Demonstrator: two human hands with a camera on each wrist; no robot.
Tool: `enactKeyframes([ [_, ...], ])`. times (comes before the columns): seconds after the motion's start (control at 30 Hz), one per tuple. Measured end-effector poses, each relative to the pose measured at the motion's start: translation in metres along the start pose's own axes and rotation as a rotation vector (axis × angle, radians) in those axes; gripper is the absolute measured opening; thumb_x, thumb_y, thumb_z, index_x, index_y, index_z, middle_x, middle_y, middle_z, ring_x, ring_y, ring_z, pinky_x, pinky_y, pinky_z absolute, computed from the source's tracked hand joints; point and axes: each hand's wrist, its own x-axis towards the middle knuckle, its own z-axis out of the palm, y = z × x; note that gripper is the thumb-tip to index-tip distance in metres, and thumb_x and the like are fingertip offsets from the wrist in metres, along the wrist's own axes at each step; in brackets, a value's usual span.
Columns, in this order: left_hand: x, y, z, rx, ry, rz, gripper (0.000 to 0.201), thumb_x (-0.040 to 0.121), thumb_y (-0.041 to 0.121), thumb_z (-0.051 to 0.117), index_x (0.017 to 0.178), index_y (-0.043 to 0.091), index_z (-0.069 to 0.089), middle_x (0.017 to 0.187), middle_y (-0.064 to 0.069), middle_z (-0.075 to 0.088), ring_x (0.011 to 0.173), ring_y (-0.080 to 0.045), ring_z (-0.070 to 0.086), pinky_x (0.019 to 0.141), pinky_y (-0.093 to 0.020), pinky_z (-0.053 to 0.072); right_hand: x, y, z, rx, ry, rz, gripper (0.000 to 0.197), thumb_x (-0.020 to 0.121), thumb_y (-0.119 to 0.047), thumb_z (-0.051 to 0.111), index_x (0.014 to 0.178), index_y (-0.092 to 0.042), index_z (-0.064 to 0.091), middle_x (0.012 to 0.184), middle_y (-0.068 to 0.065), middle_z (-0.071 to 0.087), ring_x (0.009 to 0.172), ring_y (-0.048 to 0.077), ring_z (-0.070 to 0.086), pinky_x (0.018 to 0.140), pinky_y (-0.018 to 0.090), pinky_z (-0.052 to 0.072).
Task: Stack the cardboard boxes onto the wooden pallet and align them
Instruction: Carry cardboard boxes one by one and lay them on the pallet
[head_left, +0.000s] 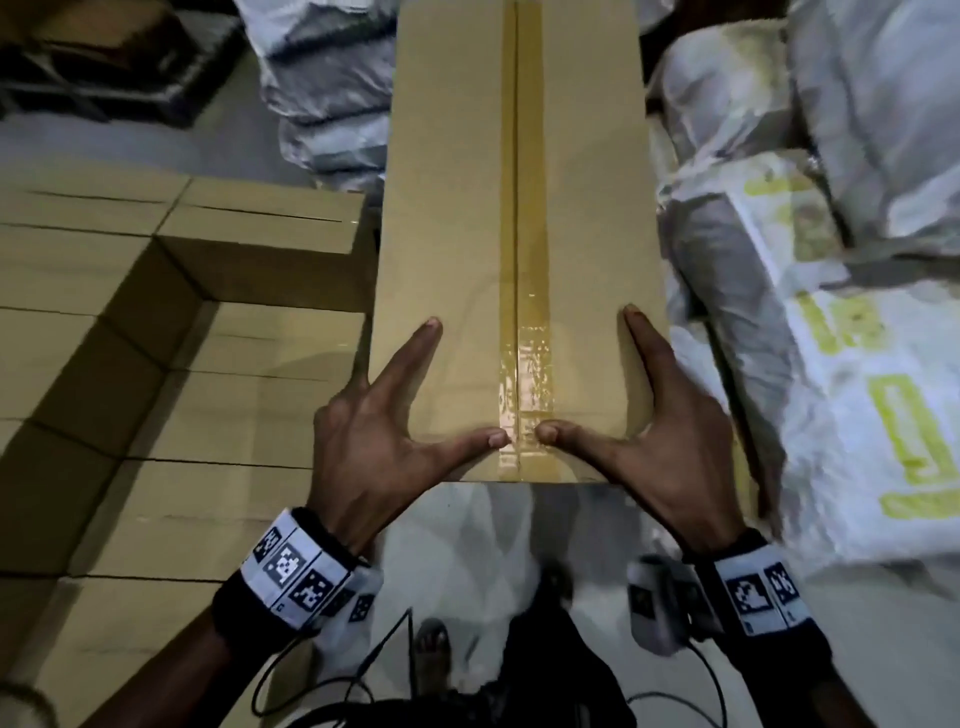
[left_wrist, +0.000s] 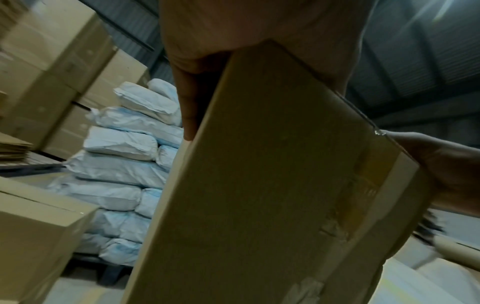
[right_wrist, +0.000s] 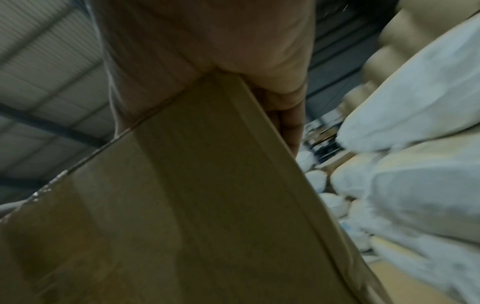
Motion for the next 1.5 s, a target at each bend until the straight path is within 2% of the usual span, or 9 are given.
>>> enactKeyframes([
  [0.27,0.109,0.014,0.055,0.090,0.178,-0.261,0.116,0.052,0.102,0.062,0.154,0.061,0.025,0.129,-0.010,0.070,0.116,-0.029,0.066,0.100,-0.042,0.054,0.196,0.043,0.025,0.057,-0.274,-0.207,0.128,0.050,-0.090,0.076,0.158,-0.054,0.017,0.160,-0.008,0.043,0.143,0.020,0.046,0.116,0.038,0.041],
  [0.43,0.162,0.044,0.084,0.168,0.356,-0.385,0.116,0.054,0.101,0.061,0.155,0.052,0.033,0.114,-0.013,0.074,0.100,-0.029,0.071,0.087,-0.037,0.058,0.303,0.050,0.028,0.043,-0.398,-0.372,0.127,0.053,-0.091,0.074,0.159,-0.053,0.015,0.157,-0.001,0.050,0.139,0.026,0.051,0.113,0.045,0.045],
  [0.57,0.198,0.051,0.104,0.146,0.450,-0.509,0.116,0.054,0.099,0.065,0.155,0.052,0.032,0.116,-0.008,0.074,0.102,-0.026,0.070,0.089,-0.039,0.058,0.371,0.044,0.048,0.040,-0.500,-0.481,0.126,0.053,-0.092,0.071,0.159,-0.051,0.016,0.155,-0.002,0.051,0.138,0.024,0.052,0.113,0.043,0.045],
  [0.67,0.217,0.038,0.118,0.061,0.517,-0.574,0.113,0.056,0.093,0.074,0.154,0.054,0.033,0.125,-0.001,0.071,0.112,-0.020,0.067,0.097,-0.034,0.055,0.410,0.037,0.078,0.045,-0.569,-0.563,0.128,0.052,-0.095,0.066,0.160,-0.049,0.018,0.155,0.000,0.052,0.138,0.024,0.052,0.114,0.044,0.044],
  [0.77,0.239,0.012,0.126,0.050,0.554,-0.628,0.112,0.060,0.089,0.076,0.156,0.052,0.033,0.138,-0.002,0.066,0.126,-0.023,0.063,0.105,-0.034,0.049,0.445,0.026,0.122,0.059,-0.637,-0.638,0.129,0.052,-0.096,0.064,0.161,-0.046,0.019,0.154,0.002,0.053,0.138,0.025,0.051,0.114,0.045,0.043],
  [0.93,0.279,-0.037,0.127,0.118,0.599,-0.807,0.114,0.059,0.099,0.062,0.157,0.055,0.025,0.131,-0.006,0.069,0.115,-0.030,0.067,0.098,-0.039,0.055,0.498,-0.012,0.200,0.003,-0.763,-0.740,0.127,0.055,-0.093,0.070,0.160,-0.049,0.015,0.154,0.003,0.052,0.137,0.028,0.052,0.114,0.043,0.042],
  [1.2,0.333,-0.111,0.124,0.029,0.538,-0.999,0.120,0.051,0.099,0.068,0.154,0.062,0.021,0.136,-0.007,0.065,0.122,-0.031,0.062,0.101,-0.041,0.051,0.565,-0.050,0.308,-0.025,-0.961,-0.749,0.128,0.051,-0.095,0.071,0.158,-0.055,0.013,0.158,-0.005,0.048,0.139,0.027,0.052,0.112,0.046,0.046],
  [1.37,0.352,-0.145,0.129,-0.051,0.476,-1.082,0.119,0.048,0.093,0.075,0.153,0.062,0.028,0.136,-0.008,0.064,0.123,-0.031,0.060,0.105,-0.040,0.047,0.589,-0.062,0.363,-0.081,-1.055,-0.748,0.125,0.052,-0.092,0.073,0.157,-0.056,0.015,0.154,-0.001,0.053,0.135,0.030,0.055,0.109,0.045,0.048],
  [1.5,0.362,-0.172,0.144,-0.074,0.446,-1.149,0.121,0.046,0.102,0.065,0.153,0.066,0.021,0.139,-0.004,0.064,0.128,-0.035,0.057,0.108,-0.041,0.045,0.603,-0.073,0.398,-0.142,-1.167,-0.740,0.123,0.058,-0.082,0.080,0.158,-0.056,0.014,0.156,0.007,0.050,0.138,0.034,0.051,0.112,0.044,0.043],
])
